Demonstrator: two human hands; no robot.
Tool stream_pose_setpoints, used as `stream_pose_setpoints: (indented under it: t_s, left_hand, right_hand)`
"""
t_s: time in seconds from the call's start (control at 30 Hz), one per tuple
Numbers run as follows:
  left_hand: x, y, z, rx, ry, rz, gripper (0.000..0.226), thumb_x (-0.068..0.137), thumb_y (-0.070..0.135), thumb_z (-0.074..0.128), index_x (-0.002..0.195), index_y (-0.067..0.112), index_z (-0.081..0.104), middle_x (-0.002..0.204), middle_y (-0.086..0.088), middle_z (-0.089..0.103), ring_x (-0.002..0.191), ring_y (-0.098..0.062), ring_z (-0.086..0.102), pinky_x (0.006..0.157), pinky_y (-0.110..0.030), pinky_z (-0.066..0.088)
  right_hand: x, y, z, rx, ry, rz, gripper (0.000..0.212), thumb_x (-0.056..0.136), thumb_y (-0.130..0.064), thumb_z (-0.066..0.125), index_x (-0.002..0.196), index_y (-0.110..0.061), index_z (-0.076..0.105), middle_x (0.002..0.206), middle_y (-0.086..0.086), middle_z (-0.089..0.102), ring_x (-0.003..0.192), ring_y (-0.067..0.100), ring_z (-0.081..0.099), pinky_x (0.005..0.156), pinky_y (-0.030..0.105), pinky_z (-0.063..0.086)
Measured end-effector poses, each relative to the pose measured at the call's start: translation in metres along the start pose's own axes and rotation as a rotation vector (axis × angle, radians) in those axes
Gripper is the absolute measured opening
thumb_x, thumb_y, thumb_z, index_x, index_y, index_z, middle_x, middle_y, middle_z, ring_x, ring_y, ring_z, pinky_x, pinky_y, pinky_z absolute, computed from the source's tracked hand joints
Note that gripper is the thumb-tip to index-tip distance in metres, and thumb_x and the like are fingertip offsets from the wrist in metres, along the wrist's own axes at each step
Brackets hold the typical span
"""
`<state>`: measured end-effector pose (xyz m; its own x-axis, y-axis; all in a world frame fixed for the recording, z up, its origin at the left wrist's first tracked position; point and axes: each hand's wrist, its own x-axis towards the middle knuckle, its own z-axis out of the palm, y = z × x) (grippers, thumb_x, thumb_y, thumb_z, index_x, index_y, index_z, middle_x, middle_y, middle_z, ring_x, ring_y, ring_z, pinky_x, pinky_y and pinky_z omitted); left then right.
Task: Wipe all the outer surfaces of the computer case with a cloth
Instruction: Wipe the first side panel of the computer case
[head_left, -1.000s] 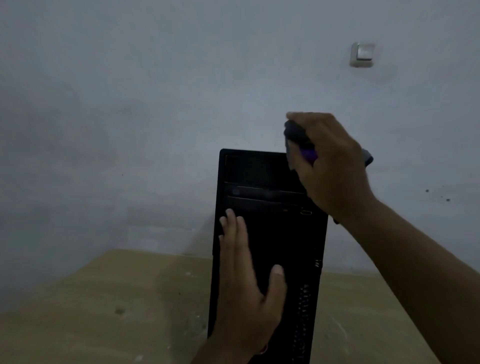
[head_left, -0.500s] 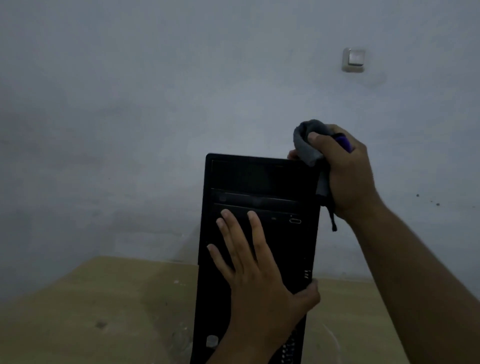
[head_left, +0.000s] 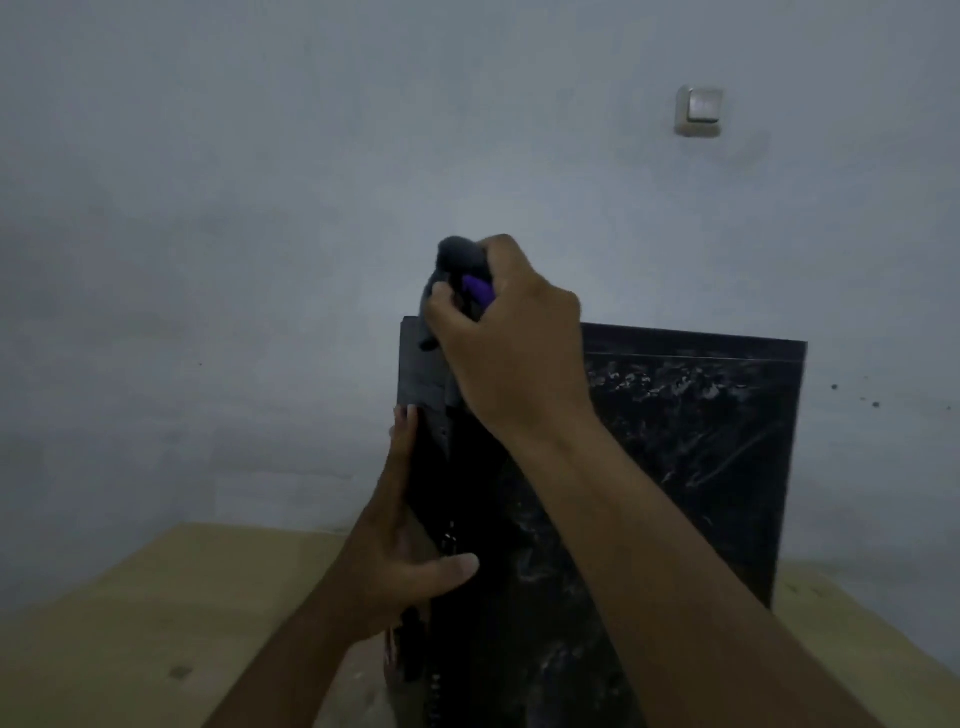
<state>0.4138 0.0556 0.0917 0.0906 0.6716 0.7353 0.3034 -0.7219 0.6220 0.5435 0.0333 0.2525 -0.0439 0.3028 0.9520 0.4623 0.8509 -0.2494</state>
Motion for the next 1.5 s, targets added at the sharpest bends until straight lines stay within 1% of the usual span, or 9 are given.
stream_pose_setpoints:
  t_s: [0.17, 0.33, 0.4, 0.57, 0.73, 0.8, 0.9, 1.13, 1.5]
  left_hand:
    - [0.001, -0.020, -0.018, 0.061, -0.047, -0.149, 0.098, 0.060, 0.085, 0.071, 0.141, 0.073, 0.017, 0.152, 0.048, 0.014, 0.149, 0.011, 0.005, 0.123, -0.049, 0.021]
    - [0.009, -0.021, -0.019, 0.137, -0.018, -0.067, 0.095, 0.075, 0.081, 0.062, 0.154, 0.055, 0.016, 0.160, 0.032, 0.021, 0.150, 0.001, 0.019, 0.121, -0.050, 0.028]
    - [0.027, -0.009, -0.015, 0.077, 0.039, 0.013, 0.089, 0.084, 0.075, 0.056, 0.158, 0.042, 0.018, 0.162, 0.024, 0.023, 0.151, -0.003, 0.021, 0.120, -0.051, 0.028]
    - [0.096, 0.058, 0.000, -0.056, 0.330, 0.167, 0.063, 0.095, 0.055, 0.035, 0.149, 0.024, 0.041, 0.155, 0.006, 0.043, 0.145, -0.008, 0.036, 0.121, -0.047, 0.029]
    - [0.118, 0.082, 0.001, -0.264, 0.302, 0.047, 0.070, 0.100, 0.055, 0.022, 0.101, 0.009, 0.075, 0.102, -0.021, 0.074, 0.104, -0.036, 0.069, 0.098, -0.062, 0.049]
    - [0.118, 0.077, 0.001, -0.317, 0.312, 0.065, 0.071, 0.099, 0.054, 0.021, 0.093, 0.010, 0.076, 0.098, -0.025, 0.073, 0.109, -0.038, 0.067, 0.103, -0.062, 0.046]
    - [0.119, 0.074, 0.003, -0.395, 0.300, 0.102, 0.069, 0.097, 0.056, 0.023, 0.085, 0.014, 0.077, 0.093, -0.020, 0.073, 0.107, -0.035, 0.067, 0.103, -0.052, 0.048]
    - [0.118, 0.072, -0.001, -0.620, 0.147, 0.133, 0.069, 0.099, 0.057, 0.017, 0.072, 0.012, 0.061, 0.064, 0.000, 0.057, 0.065, -0.011, 0.058, 0.064, -0.024, 0.049]
    - [0.114, 0.073, -0.005, -0.528, 0.189, 0.053, 0.089, 0.094, 0.064, 0.016, 0.107, -0.009, 0.066, 0.101, -0.027, 0.068, 0.099, -0.036, 0.068, 0.087, -0.043, 0.056]
  right_hand:
    - [0.010, 0.007, 0.012, -0.132, -0.130, -0.077, 0.021, 0.094, -0.033, 0.055, 0.106, -0.017, 0.049, 0.071, -0.006, 0.053, 0.068, 0.019, 0.055, 0.077, 0.047, 0.051]
    - [0.029, 0.021, -0.015, 0.003, -0.272, 0.000, 0.019, 0.092, -0.033, 0.060, 0.101, -0.018, 0.053, 0.080, -0.005, 0.059, 0.068, 0.007, 0.055, 0.056, 0.016, 0.043]
    - [0.032, 0.035, -0.030, -0.013, -0.276, -0.023, 0.019, 0.092, -0.030, 0.061, 0.102, -0.016, 0.055, 0.082, -0.003, 0.061, 0.069, 0.010, 0.055, 0.058, 0.019, 0.044]
    - [0.015, 0.076, -0.047, -0.108, -0.103, -0.250, 0.023, 0.088, -0.014, 0.061, 0.111, -0.009, 0.059, 0.099, 0.006, 0.060, 0.087, 0.022, 0.058, 0.076, 0.041, 0.049]
    - [-0.008, 0.088, -0.033, -0.321, 0.148, -0.400, 0.024, 0.080, -0.015, 0.064, 0.102, -0.006, 0.065, 0.110, 0.017, 0.054, 0.102, 0.029, 0.047, 0.089, 0.034, 0.039]
    - [-0.013, 0.085, -0.022, -0.314, 0.199, -0.379, 0.023, 0.079, -0.011, 0.065, 0.101, -0.007, 0.066, 0.109, 0.018, 0.053, 0.102, 0.029, 0.044, 0.088, 0.037, 0.040]
    - [-0.016, 0.072, -0.004, -0.277, 0.238, -0.319, 0.026, 0.078, -0.005, 0.064, 0.104, -0.007, 0.066, 0.110, 0.019, 0.052, 0.104, 0.031, 0.043, 0.087, 0.043, 0.043]
    - [-0.015, 0.041, 0.027, -0.216, 0.183, -0.342, 0.020, 0.074, -0.016, 0.058, 0.091, -0.007, 0.061, 0.100, 0.015, 0.052, 0.090, 0.027, 0.046, 0.078, 0.039, 0.040]
    - [-0.010, 0.084, -0.014, -0.371, -0.005, -0.724, 0.027, 0.092, -0.019, 0.060, 0.069, -0.007, 0.052, 0.070, 0.010, 0.051, 0.065, 0.026, 0.045, 0.062, 0.040, 0.038]
